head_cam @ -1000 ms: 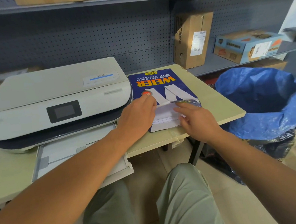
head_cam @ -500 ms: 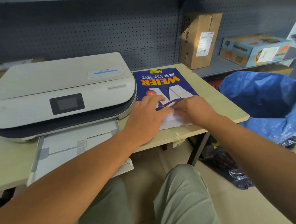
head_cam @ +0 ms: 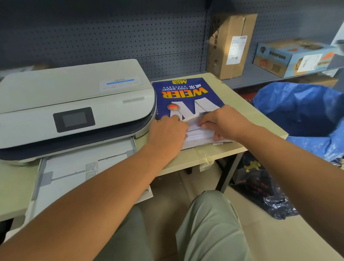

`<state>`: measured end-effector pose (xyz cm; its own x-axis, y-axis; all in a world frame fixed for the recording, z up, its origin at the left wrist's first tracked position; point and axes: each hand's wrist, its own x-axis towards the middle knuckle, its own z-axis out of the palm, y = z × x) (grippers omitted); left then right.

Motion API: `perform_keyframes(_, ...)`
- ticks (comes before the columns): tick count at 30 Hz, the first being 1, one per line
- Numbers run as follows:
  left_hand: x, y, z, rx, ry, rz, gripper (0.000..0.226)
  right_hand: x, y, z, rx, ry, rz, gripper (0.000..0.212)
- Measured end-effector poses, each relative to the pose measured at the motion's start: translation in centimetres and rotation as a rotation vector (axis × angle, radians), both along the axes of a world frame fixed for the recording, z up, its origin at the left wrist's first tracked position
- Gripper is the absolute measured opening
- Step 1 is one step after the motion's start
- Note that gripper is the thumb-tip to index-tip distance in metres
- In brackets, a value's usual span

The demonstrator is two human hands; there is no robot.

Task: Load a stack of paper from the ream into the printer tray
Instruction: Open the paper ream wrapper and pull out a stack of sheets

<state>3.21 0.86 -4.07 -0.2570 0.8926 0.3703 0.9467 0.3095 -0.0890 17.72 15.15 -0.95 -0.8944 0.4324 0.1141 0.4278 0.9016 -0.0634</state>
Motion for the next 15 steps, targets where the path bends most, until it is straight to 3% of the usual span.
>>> perform_keyframes(7,0.2,0.0,0.7,-0.012,0.101,0.004,0.028,0.1,-0.3,-0.1,0.089,-0.079,-0.004,0.037)
perform_keyframes(9,0.4,-0.3,1.0,-0.025,0.134,0.010,0.031,0.1,-0.9,-0.1,0.122,-0.073,-0.018,0.028)
perform_keyframes(15,0.6,-0.3,0.7,0.014,0.107,0.013,0.032,-0.1,-2.6,-0.3,0.161,0.019,-0.059,0.038)
